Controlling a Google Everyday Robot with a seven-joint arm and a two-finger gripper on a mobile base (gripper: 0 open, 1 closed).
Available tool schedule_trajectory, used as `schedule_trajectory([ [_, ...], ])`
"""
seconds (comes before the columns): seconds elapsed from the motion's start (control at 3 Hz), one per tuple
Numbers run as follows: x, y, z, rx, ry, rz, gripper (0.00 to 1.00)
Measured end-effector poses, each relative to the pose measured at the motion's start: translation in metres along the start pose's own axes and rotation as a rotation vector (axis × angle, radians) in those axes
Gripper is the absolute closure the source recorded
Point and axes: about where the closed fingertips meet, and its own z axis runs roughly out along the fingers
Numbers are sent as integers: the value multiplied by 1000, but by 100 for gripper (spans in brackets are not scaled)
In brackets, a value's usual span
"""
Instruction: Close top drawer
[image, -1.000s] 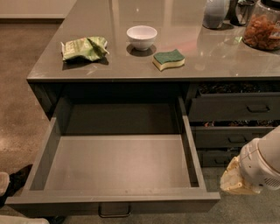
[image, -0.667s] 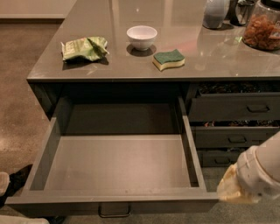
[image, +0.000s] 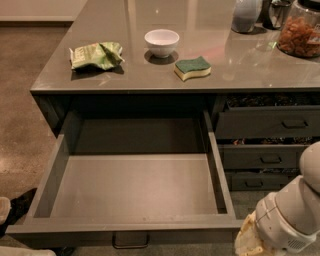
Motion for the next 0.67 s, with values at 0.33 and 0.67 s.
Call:
schedule_trajectory([
  [0.33, -8, 0, 27, -45, 2, -29, 100],
  [0.67, -14, -10, 50, -69, 9, -38, 100],
])
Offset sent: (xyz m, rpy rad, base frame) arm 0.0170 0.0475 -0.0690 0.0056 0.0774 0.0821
